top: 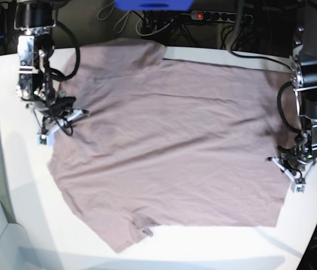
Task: Layout the t-shirt on the table in an organized manner, then fold the t-shirt properly
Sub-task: 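Release the shirt and move both grippers to the shirt's collar-side corners, then grasp the collar-side corners of the shirt with both grippers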
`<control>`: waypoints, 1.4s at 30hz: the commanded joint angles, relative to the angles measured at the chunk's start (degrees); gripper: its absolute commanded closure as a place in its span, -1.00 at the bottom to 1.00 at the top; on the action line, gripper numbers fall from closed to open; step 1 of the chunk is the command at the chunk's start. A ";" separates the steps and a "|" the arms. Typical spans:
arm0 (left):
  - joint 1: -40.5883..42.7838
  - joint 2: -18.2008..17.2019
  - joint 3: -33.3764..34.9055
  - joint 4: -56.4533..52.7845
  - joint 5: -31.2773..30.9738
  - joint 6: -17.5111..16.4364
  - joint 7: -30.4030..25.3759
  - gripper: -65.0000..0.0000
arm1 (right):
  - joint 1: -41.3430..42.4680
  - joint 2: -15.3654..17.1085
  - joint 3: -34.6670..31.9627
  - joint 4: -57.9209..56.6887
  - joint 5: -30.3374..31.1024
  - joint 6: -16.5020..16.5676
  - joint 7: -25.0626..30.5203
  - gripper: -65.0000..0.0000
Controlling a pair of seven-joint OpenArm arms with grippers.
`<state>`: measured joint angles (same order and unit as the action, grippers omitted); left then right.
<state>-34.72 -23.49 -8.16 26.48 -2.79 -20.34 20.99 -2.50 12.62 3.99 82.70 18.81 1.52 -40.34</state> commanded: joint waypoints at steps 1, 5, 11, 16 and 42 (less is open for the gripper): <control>-1.81 -0.91 -0.32 2.40 -0.51 0.25 -1.08 1.00 | 0.35 1.05 0.27 -2.74 -2.15 -1.56 -3.40 1.00; -1.54 -0.91 -0.32 5.39 -0.51 0.25 -0.20 1.00 | 2.72 3.07 0.54 -6.08 -2.15 -1.56 -2.26 1.00; -1.63 -0.91 -0.32 9.52 -0.51 0.25 2.70 1.00 | 2.99 4.39 0.54 -4.76 -2.06 -1.56 -2.52 1.00; -1.46 -0.82 -2.69 15.41 -0.51 -0.28 5.51 1.00 | -0.97 4.39 0.63 8.25 -2.06 -1.56 -2.34 1.00; 42.32 14.03 -33.37 80.73 -0.51 -0.54 34.52 -0.69 | -19.17 3.95 14.87 28.82 -1.88 0.46 -2.78 0.01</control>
<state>7.68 -8.93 -41.34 106.56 -3.44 -21.02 55.70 -21.85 16.03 18.85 110.63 16.53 1.52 -43.99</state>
